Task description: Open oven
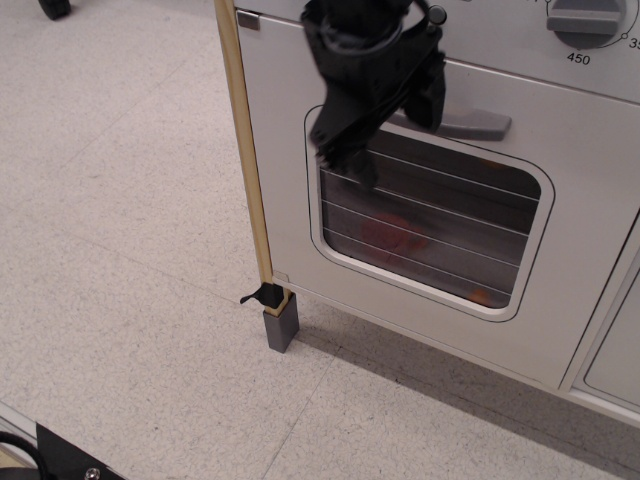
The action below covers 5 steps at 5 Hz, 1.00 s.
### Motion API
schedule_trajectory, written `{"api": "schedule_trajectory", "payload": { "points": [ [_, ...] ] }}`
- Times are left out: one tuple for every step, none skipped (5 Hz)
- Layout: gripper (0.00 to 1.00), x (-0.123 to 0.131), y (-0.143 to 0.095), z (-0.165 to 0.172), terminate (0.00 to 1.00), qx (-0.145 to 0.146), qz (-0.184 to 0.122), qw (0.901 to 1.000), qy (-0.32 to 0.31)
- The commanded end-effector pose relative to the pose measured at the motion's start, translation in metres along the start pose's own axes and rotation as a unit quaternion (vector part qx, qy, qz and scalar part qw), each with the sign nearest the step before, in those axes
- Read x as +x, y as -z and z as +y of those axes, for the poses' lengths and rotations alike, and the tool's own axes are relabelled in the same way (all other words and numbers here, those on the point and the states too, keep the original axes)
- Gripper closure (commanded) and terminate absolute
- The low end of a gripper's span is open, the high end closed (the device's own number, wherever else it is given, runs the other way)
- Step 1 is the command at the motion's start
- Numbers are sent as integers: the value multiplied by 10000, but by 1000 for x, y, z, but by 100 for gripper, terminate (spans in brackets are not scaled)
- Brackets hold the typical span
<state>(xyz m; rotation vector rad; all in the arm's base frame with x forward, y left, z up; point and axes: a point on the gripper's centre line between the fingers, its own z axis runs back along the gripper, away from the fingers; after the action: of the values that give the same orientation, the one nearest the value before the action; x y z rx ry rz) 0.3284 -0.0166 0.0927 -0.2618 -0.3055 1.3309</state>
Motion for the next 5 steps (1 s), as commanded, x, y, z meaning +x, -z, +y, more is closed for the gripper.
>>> {"api": "schedule_trajectory", "payload": {
  "points": [
    [0,27,2,-24,0,-544,-145,9948,-846],
    [0,30,10,-25,0,-534,-232,9934,-988],
    [0,31,21,-26,0,-482,-207,9919,-1158],
    [0,29,24,-25,0,-432,-106,9923,-1158],
    [0,30,23,-19,0,-342,-55,9925,-1170]
  ]
}}
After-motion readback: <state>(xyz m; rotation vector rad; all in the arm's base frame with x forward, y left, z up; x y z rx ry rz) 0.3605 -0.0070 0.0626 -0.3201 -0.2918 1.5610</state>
